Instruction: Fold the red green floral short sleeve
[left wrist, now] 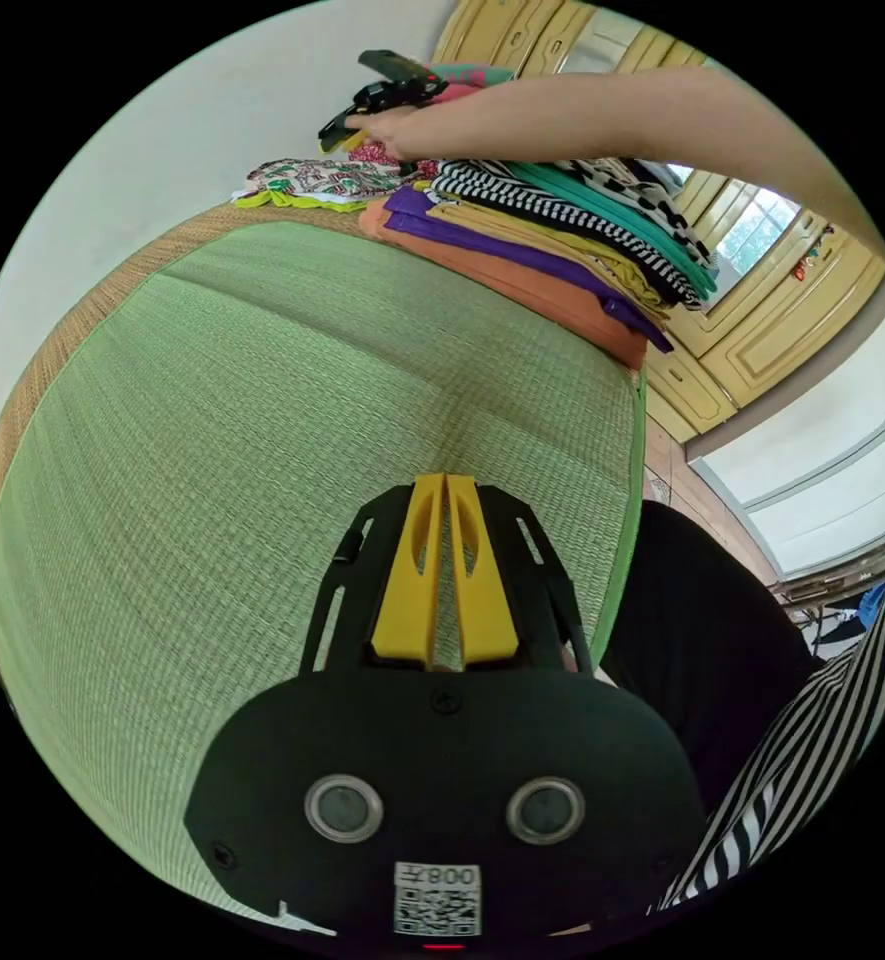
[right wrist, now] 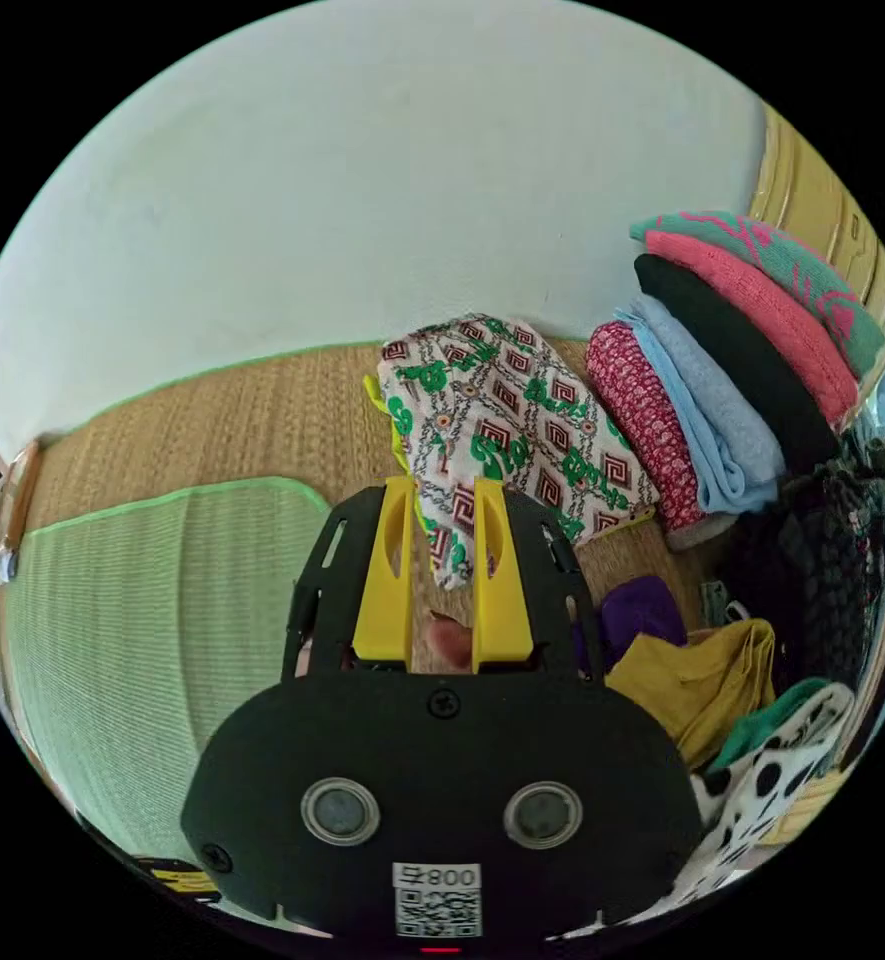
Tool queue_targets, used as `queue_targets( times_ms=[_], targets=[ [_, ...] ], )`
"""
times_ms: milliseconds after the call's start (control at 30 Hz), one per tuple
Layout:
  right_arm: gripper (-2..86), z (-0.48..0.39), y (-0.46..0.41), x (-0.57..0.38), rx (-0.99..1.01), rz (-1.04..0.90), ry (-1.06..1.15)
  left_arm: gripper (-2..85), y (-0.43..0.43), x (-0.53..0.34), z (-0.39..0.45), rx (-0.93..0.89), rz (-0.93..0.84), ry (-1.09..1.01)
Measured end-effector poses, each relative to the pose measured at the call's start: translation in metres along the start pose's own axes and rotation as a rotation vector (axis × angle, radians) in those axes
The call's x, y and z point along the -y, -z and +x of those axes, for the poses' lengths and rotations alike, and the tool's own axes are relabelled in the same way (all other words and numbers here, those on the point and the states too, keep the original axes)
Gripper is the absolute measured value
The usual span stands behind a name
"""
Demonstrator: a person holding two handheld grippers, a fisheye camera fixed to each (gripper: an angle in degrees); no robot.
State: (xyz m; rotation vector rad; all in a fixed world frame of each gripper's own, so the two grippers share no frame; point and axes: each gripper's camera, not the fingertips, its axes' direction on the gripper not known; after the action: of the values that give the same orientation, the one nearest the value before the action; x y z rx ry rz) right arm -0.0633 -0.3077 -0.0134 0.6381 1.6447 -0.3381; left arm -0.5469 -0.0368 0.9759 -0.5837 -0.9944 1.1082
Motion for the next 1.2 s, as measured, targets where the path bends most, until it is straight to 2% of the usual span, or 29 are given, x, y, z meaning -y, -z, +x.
queue_targets(
  times_ms=[300,467,667,767,1033,1200],
  targets=[
    [7.1,-0.017,-0.073,0.028,-0.131,-0.120,0.062,0.4,0.061,-0.040,-0.018,-0.040,0.012,0.016],
    [2.3,-0.017,-0.067,0.025,-0.113,-0.092,0.034,0.4,0.094,-0.061,-0.029,-0.056,0.014,0.024],
    [1.0,-0.023,-0.016,0.013,0.118,-0.018,0.035,0.3,0.137,-0.087,-0.055,-0.149,0.016,0.076],
    [0.9,-0.036,0.027,-0.007,0.260,0.020,0.094,0.3,0.165,-0.105,-0.076,-0.224,0.037,0.172],
    [1.1,-0.095,0.157,-0.095,0.558,0.028,0.325,2.1,0.297,-0.199,-0.139,-0.361,0.298,0.435],
    [1.2,-0.135,0.227,-0.157,0.719,-0.041,0.396,6.5,0.366,-0.269,-0.149,-0.361,0.359,0.535]
  ],
)
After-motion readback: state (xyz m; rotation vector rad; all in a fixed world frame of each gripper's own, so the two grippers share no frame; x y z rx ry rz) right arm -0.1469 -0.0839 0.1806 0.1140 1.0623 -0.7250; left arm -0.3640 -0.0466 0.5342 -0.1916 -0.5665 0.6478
